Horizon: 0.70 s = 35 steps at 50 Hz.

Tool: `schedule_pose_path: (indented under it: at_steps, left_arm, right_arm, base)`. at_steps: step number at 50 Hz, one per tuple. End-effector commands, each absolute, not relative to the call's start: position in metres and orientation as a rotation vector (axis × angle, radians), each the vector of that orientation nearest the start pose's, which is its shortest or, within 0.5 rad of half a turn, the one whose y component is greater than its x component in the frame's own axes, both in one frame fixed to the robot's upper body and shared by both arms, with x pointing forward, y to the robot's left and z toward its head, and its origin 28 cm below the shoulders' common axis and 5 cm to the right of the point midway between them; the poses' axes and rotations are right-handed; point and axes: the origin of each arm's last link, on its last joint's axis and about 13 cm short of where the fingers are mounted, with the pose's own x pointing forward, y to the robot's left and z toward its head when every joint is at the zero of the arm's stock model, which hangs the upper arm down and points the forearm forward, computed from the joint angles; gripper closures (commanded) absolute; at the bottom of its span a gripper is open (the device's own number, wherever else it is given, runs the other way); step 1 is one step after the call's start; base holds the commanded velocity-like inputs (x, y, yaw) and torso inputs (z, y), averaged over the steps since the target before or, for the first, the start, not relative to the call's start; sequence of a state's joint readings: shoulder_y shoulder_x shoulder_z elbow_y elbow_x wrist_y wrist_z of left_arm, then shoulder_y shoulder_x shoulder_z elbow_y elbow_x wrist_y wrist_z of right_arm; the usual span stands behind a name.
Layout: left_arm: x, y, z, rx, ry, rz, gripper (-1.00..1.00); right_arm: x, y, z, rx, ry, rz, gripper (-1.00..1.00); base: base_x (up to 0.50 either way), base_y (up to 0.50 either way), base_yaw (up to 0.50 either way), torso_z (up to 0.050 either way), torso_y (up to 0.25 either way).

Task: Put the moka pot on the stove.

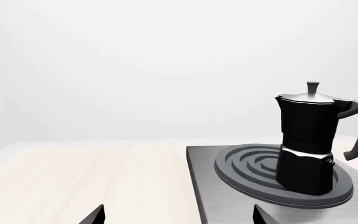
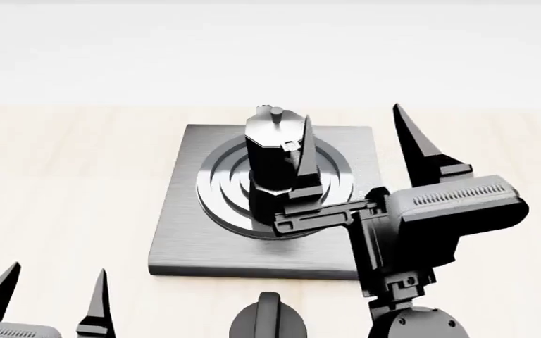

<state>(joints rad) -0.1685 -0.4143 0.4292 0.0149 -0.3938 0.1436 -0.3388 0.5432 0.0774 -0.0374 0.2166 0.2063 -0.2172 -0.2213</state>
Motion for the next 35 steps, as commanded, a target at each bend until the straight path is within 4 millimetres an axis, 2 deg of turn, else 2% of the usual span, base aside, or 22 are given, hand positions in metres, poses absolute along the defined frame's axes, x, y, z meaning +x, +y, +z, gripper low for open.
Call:
schedule_pose_path:
  at_steps: [1, 35]
  left_arm:
    - [0.234, 0.223, 0.047, -0.005, -0.155, -0.061, -1.0]
    - [0.232, 0.223, 0.044, -0.008, -0.152, -0.059, -1.0]
  right_arm:
    - [0.319, -0.109, 0.138, 0.03, -0.607, 0.202, -1.0]
    - [0.306, -0.109, 0.147, 0.027, -0.755, 0.113, -1.0]
  base:
    - [0.0, 0.0, 0.0, 0.0, 0.0]
    - [0.0, 0.0, 0.0, 0.0, 0.0]
